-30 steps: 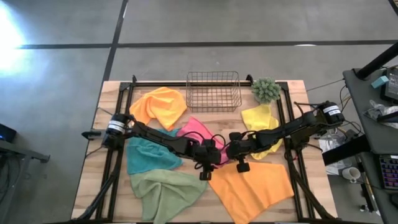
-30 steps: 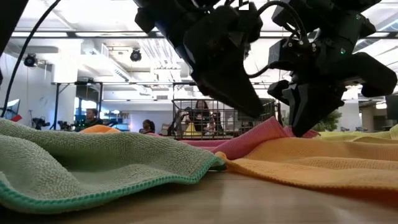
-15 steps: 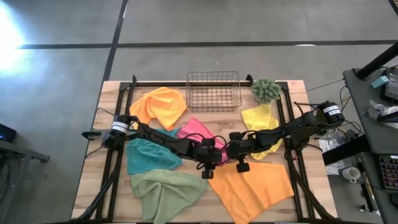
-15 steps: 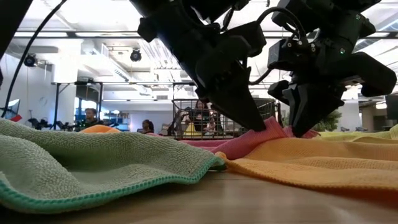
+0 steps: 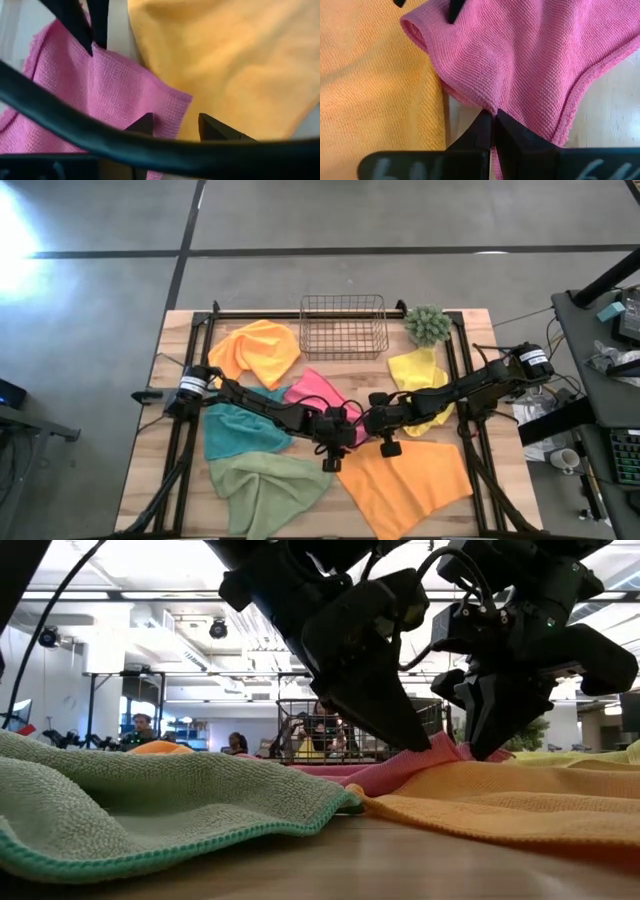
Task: Fold microfiber towels
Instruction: Fold the pink microfiber cloth
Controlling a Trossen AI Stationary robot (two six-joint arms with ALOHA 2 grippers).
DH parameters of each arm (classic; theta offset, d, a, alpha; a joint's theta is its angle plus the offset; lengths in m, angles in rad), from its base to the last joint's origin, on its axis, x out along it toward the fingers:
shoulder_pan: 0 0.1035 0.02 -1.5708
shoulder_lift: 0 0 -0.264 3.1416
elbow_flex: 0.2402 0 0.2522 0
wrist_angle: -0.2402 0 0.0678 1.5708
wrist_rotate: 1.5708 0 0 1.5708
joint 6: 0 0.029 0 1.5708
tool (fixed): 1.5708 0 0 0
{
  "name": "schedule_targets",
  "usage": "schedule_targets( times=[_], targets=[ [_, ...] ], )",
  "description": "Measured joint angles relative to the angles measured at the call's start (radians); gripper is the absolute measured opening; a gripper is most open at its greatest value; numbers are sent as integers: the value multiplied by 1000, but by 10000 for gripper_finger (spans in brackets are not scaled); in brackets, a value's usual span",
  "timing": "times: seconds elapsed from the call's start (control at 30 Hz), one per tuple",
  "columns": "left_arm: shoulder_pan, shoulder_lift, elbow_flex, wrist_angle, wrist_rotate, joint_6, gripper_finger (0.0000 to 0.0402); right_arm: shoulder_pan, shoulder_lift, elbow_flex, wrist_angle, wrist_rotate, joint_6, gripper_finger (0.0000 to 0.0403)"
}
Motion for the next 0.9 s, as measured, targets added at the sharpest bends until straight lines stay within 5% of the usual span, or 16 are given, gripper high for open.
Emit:
schedule_targets(
  times=[0.3,0.9],
  targets=[
    [0,0,-8,13,-94,10,195,0,0,0,2,0,10,8],
    [3,40,-18,95,-48,1,178,0,-1,0,2,0,15,8]
  ],
)
